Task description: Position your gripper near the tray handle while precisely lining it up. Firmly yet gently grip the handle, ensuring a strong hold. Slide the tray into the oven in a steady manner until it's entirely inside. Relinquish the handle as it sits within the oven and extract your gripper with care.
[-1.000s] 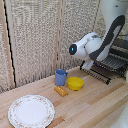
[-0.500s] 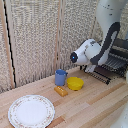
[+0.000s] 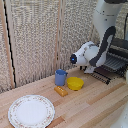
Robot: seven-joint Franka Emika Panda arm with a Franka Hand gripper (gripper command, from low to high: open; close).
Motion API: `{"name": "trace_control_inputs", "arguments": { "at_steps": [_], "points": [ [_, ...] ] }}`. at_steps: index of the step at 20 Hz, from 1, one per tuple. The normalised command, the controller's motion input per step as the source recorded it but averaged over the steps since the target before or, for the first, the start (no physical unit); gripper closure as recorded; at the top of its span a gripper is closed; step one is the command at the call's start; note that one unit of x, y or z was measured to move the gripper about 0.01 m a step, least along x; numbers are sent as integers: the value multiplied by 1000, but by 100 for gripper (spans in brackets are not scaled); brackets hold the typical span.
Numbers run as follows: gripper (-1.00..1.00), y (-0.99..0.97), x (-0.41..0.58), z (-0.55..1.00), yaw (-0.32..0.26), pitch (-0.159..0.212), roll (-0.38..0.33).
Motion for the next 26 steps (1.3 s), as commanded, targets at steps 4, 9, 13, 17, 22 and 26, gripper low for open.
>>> {"name": "trace_control_inputs", "arguments": {
  "at_steps": [4,9,13,17,22,26],
  "points": [
    [-100,0,0,0,18,0,-4],
    [100,-41,0,81,0,0,-2],
    [100,-131,0,141,0,0,9],
    [100,-146,0,179,0,0,24],
    [100,-98,0,157,0,0,15],
    [100,-135,3,216,0,12,22]
  ]
}}
